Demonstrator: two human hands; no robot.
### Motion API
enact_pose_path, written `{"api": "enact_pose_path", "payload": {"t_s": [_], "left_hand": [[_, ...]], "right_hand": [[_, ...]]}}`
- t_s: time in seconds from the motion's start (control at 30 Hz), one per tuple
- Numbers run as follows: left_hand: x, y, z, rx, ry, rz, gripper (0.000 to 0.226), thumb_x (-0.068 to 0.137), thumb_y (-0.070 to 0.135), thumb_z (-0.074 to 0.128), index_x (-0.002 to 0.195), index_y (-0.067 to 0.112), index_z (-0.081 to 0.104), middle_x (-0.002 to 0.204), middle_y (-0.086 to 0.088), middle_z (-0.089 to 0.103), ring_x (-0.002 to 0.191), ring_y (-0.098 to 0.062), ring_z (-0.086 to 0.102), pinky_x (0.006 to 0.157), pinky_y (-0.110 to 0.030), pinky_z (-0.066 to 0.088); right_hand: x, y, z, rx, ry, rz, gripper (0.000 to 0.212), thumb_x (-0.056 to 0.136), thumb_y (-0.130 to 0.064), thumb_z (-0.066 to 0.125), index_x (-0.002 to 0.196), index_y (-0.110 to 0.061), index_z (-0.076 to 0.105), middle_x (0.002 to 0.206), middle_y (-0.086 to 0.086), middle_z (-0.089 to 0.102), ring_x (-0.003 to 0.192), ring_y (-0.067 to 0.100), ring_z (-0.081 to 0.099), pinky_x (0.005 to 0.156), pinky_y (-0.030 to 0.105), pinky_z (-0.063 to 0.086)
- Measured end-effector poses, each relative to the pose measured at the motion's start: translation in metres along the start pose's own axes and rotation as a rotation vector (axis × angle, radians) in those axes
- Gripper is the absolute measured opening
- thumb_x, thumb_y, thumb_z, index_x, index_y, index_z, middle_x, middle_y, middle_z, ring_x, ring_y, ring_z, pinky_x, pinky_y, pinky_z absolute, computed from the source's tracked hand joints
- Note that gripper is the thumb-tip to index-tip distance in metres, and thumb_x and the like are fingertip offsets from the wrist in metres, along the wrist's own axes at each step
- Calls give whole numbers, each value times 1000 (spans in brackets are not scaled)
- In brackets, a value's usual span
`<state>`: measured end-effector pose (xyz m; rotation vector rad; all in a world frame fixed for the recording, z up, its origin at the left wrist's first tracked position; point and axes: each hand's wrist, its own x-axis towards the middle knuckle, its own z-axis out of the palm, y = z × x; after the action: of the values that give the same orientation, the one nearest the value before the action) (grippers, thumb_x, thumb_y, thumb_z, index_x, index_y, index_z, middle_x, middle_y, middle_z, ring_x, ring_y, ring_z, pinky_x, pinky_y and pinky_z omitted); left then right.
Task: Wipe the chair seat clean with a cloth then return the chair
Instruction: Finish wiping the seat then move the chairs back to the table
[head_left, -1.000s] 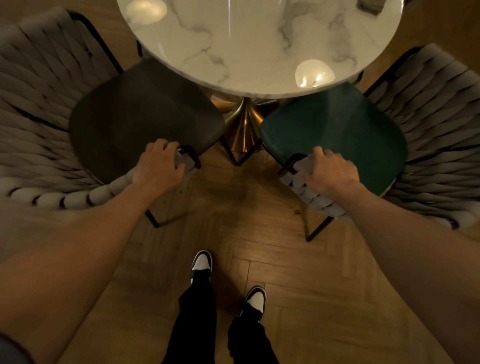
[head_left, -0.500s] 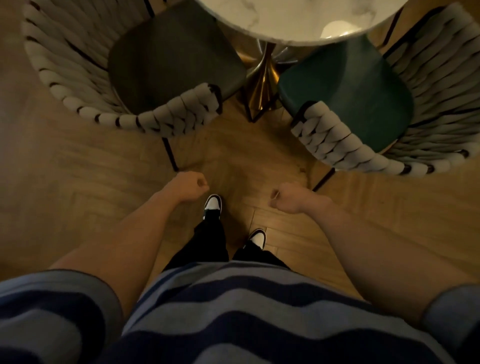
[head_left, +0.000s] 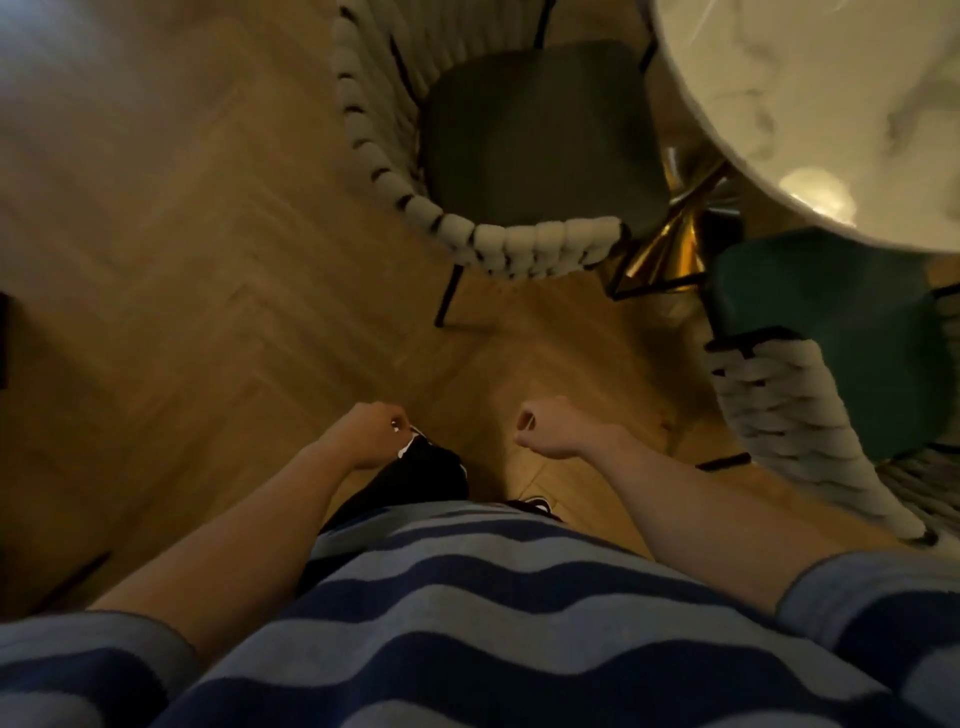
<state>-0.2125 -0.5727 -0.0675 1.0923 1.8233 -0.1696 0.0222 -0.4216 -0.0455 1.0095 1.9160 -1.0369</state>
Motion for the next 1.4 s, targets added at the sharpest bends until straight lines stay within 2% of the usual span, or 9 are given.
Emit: {"api": "enact_pose_path", "payload": {"t_s": [0.1, 0.2, 0.37, 0.57, 0.73, 0.93, 1.07, 1.23, 1.4], "left_hand": [[-2, -34, -21, -9, 5, -29, 27, 97, 34, 50, 110, 15, 65, 108, -5, 66, 90, -18, 57, 77, -30, 47], [-1, -70, -42, -61, 17, -74, 26, 97, 36, 51, 110, 18, 64, 108, -5, 66, 93, -21, 60, 83, -36, 52], [2, -114, -82, -130, 40, -130, 28, 98, 34, 51, 113, 14, 63, 109, -6, 65, 96, -23, 60, 83, -35, 51], [29, -167, -147, -222, 68, -199, 35, 98, 39, 50, 119, 14, 63, 113, -5, 66, 101, -20, 61, 86, -34, 51], [66, -208, -223, -240, 92, -247, 30, 98, 38, 51, 116, 18, 64, 111, -1, 67, 94, -14, 60, 80, -27, 49], [110, -237, -321, -203, 128, -254, 26, 97, 33, 53, 107, 15, 68, 104, -1, 69, 91, -17, 62, 79, -29, 51], [141, -247, -385, -205, 122, -247, 24, 95, 34, 54, 106, 18, 68, 101, -1, 68, 86, -16, 61, 76, -30, 52], [190, -266, -472, -186, 119, -202, 20, 96, 33, 53, 105, 21, 67, 99, -2, 68, 88, -17, 62, 82, -36, 53], [243, -299, -567, -98, 108, -146, 24, 96, 34, 52, 108, 18, 67, 105, -2, 67, 94, -19, 60, 85, -33, 50]], "right_hand": [[24, -49, -18, -61, -30, -28, 30, 100, -39, 59, 121, -18, 64, 122, 6, 65, 108, 23, 60, 94, 41, 54], [48, -94, -36, -86, -45, -41, 28, 101, -39, 58, 119, -19, 64, 122, 5, 64, 108, 22, 59, 91, 38, 53], [84, -158, -73, -114, -80, -80, 22, 101, -36, 60, 115, -20, 63, 117, 5, 64, 99, 19, 62, 88, 37, 56], [147, -227, -126, -169, -62, -114, 27, 100, -36, 61, 122, -20, 62, 119, 3, 64, 99, 17, 60, 83, 32, 52], [211, -281, -183, -206, -71, -138, 23, 99, -38, 61, 116, -22, 64, 117, 4, 65, 101, 19, 62, 87, 36, 55], [265, -336, -258, -214, -82, -156, 23, 98, -38, 62, 115, -21, 65, 112, 1, 64, 99, 19, 61, 86, 35, 54], [295, -371, -307, -206, -72, -166, 26, 99, -38, 61, 117, -21, 64, 118, 4, 65, 103, 21, 62, 93, 41, 56], [335, -408, -362, -137, -28, -154, 28, 99, -38, 61, 121, -22, 64, 121, 3, 64, 105, 20, 61, 91, 37, 54], [381, -443, -411, -60, -17, -92, 14, 99, -39, 62, 107, -27, 61, 118, 3, 66, 100, 19, 61, 86, 35, 54]]}}
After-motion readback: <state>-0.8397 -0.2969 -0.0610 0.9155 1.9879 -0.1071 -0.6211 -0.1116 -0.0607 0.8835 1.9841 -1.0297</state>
